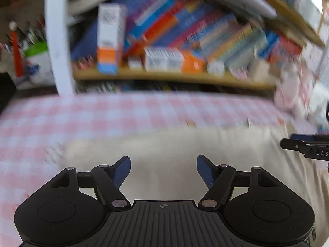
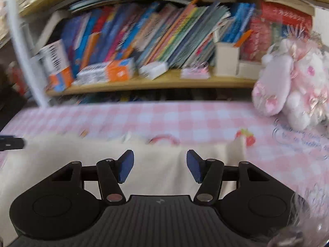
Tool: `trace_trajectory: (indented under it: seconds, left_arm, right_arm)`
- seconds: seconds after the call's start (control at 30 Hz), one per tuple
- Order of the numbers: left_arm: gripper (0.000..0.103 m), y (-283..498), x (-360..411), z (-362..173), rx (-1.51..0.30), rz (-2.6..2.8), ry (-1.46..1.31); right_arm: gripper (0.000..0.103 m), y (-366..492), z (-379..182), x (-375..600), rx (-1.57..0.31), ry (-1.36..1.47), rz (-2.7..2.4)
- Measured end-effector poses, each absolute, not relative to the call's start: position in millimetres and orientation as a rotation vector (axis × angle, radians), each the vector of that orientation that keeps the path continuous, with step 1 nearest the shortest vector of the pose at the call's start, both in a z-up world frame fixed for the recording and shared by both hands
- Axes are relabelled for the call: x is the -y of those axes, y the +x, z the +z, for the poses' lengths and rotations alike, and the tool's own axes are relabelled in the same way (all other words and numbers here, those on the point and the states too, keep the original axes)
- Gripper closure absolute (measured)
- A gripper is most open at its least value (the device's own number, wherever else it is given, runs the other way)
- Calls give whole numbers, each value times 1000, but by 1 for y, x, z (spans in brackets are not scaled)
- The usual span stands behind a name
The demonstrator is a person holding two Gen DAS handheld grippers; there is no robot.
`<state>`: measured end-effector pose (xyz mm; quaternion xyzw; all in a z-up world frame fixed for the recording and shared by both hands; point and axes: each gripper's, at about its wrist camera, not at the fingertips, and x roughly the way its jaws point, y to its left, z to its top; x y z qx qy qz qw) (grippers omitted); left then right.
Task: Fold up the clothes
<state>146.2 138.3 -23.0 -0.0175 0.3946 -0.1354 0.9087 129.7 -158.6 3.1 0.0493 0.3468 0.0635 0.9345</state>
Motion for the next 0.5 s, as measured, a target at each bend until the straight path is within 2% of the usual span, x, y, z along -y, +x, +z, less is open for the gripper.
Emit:
trace_trajectory:
  seconds: [0.17,0.27,0.43,0.5]
  left_arm:
    - [29,156,-142,-42,-873,-186,-28]
    - [29,160,-163,-36,-855,-92,15]
    - [29,139,-214,-21,-770,-28,-106]
    - [29,135,-225,-23,-769,-19,-136]
  right_arm:
    - [48,135,-22,163,-807,71,134]
    - [56,159,-25,182,-836,-9,71]
    - [57,168,-4,248,-790,141,-74]
    - [61,167,-8,260,-821,167,-55]
